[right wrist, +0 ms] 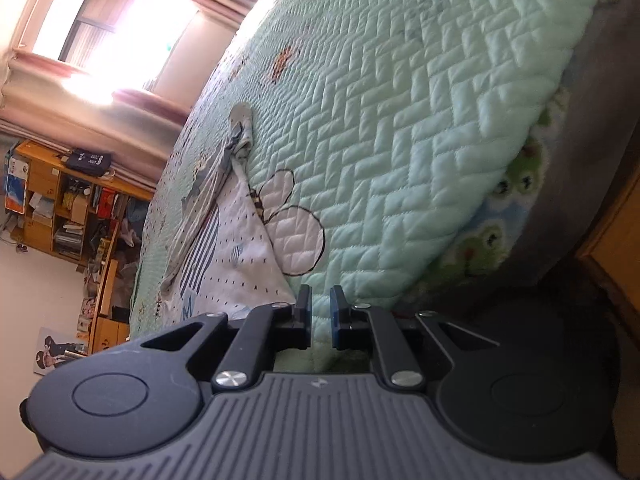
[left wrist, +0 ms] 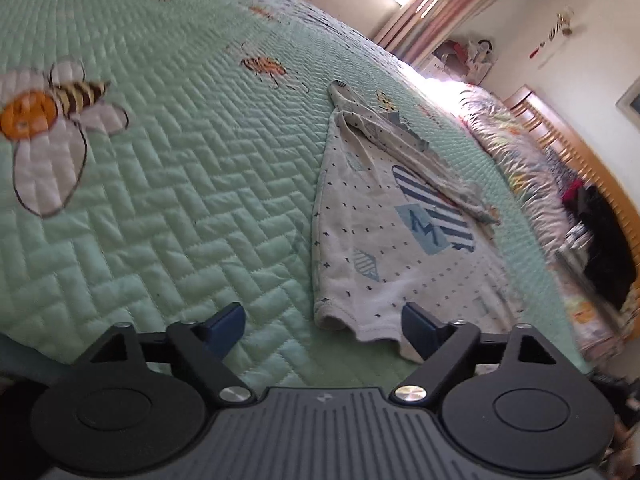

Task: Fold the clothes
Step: 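Release the hem and lift both grippers away from the romper, then move both grippers down toward the hem of the white romper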

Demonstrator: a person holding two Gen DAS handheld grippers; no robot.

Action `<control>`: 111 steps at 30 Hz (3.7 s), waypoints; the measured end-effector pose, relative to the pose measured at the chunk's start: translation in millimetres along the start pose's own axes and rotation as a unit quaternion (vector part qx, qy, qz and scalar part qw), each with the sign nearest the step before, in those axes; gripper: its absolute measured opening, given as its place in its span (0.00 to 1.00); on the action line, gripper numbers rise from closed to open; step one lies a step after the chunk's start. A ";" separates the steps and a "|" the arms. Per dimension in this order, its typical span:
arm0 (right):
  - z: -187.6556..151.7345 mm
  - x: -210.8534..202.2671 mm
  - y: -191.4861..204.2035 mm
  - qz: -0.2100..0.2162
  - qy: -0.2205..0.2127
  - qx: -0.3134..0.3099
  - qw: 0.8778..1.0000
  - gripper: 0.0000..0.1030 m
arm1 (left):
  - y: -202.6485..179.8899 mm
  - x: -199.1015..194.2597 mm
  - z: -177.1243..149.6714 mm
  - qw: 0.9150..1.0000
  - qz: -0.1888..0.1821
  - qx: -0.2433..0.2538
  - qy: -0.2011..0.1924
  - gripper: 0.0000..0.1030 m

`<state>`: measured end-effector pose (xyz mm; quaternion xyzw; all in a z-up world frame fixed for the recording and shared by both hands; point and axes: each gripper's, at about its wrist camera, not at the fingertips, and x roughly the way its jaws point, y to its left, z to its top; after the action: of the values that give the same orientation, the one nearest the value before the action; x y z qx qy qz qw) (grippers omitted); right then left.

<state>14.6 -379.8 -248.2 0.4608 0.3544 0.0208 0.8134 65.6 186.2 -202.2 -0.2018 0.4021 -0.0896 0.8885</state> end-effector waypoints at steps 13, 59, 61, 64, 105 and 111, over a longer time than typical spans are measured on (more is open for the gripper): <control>-36.1 15.4 129.1 0.029 -0.024 -0.219 0.975 0.58 | -90.4 -8.2 25.3 0.975 0.129 0.168 -0.065 0.99; -49.6 55.7 155.1 0.011 0.023 -0.224 0.974 0.60 | -126.5 18.4 62.1 0.965 0.198 0.165 -0.052 0.99; -49.1 55.7 155.3 0.011 0.022 -0.224 0.974 0.60 | -127.6 16.9 63.3 0.964 0.199 0.166 -0.054 0.99; -49.2 55.9 156.1 0.010 0.023 -0.226 0.974 0.60 | -128.8 15.6 64.6 0.964 0.198 0.167 -0.056 0.99; 96.2 79.2 163.9 0.103 -0.027 -0.219 0.970 0.69 | -26.1 30.0 116.7 0.968 0.222 0.095 -0.072 0.99; 147.2 127.9 157.8 0.109 0.000 -0.175 0.978 0.69 | -20.7 56.7 156.7 0.979 0.164 0.101 -0.070 0.99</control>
<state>244.2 -351.3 -151.2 0.3472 0.2926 0.1710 0.8744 220.8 194.2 -138.5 -0.0484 0.3556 0.0318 0.9328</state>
